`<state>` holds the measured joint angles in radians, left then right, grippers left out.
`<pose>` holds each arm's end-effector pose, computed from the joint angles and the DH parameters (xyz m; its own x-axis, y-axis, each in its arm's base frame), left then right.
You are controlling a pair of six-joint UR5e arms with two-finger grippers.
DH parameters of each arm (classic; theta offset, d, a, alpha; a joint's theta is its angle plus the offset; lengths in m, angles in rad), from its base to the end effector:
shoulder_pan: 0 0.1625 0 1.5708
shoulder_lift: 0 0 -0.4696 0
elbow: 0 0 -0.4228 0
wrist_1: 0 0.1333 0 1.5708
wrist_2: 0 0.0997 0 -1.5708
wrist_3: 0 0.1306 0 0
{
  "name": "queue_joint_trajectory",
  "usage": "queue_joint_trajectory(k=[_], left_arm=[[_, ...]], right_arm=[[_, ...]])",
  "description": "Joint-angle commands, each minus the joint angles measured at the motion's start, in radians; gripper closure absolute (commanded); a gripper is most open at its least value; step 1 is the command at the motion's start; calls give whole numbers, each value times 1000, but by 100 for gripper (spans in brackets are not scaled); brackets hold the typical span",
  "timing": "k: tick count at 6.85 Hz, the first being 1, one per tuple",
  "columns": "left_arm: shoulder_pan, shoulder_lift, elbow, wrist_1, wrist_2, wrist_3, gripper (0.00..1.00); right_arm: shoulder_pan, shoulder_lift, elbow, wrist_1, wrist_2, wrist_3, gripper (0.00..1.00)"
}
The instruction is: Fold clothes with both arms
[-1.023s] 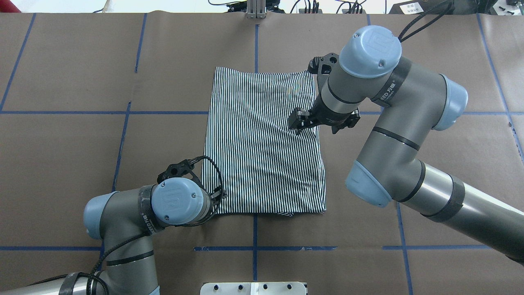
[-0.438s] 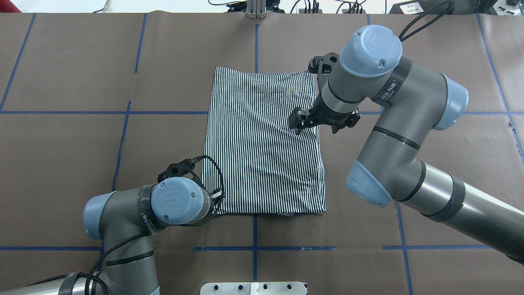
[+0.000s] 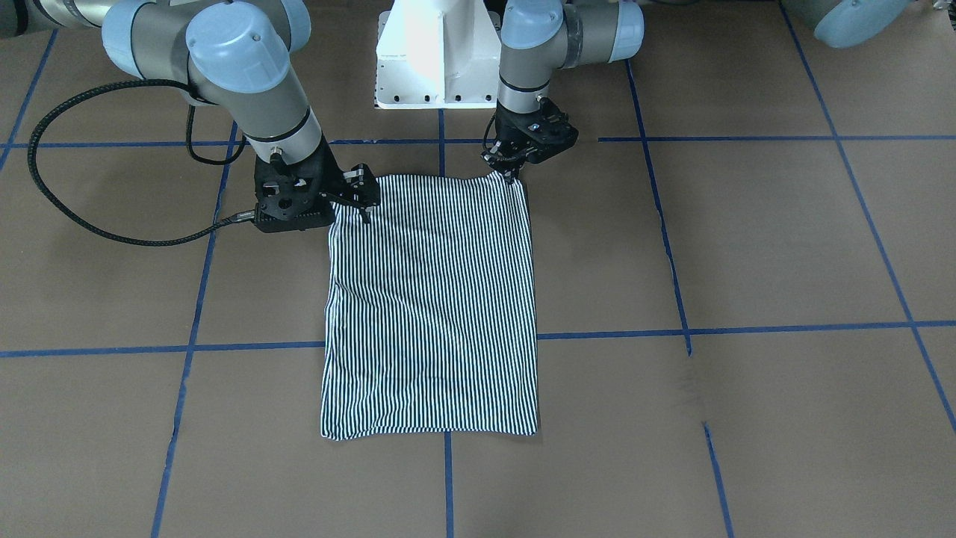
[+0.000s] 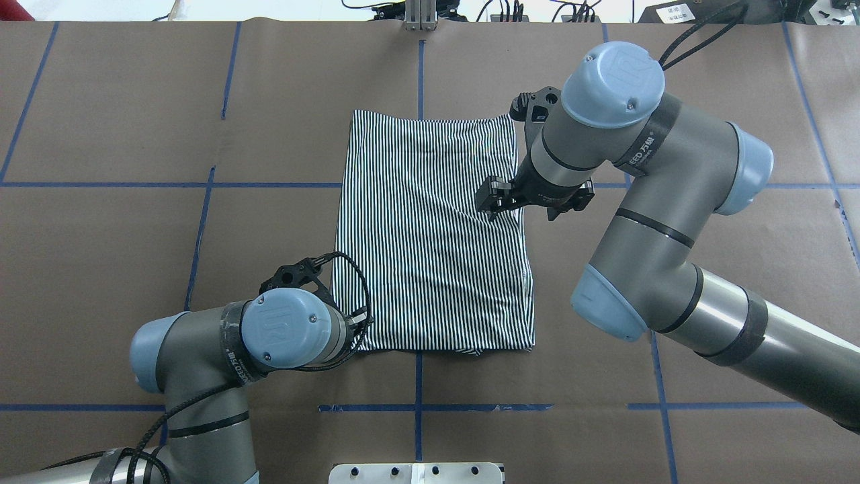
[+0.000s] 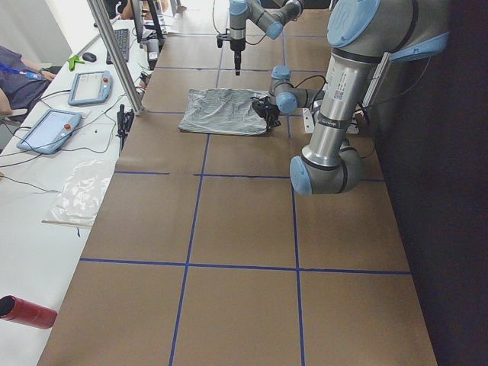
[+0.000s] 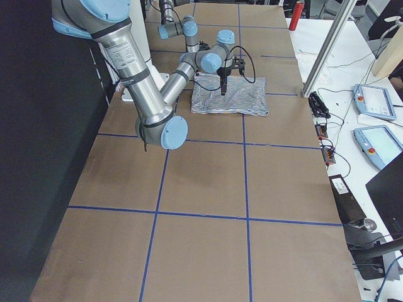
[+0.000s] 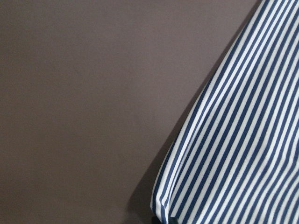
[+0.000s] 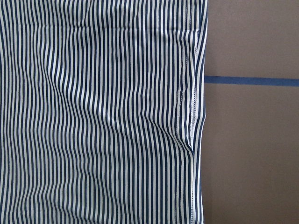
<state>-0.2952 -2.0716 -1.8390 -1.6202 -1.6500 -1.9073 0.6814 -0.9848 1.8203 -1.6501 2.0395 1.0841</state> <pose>0.6267 -0.3191 0.2966 0.5396 -0.5081 -0.6713 0.4375 0.8505 -0.2921 -0.4936 -0.4960 0.2565 0.6496 -0.0104 0.7602 -0.0196 0.9993 0.0305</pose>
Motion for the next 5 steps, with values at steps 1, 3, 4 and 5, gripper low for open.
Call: queue_joint_trajectory(k=[1,3,4,5], left_arm=[[-2,1,-3,-4,-1,46,100],[-10,1,-3,-6,-2,71,100],[-10,1,-3,-9,-2,71,100],[-10,-1,-5,-13,-2,73,100]], right_arm=[[-69,-5,36,3,-21,311,0],[-175,-11,73,3,-112,692,0],[-262,-9,63,1,-221,826,0],[-298,-11,51,1,-282,953,0]])
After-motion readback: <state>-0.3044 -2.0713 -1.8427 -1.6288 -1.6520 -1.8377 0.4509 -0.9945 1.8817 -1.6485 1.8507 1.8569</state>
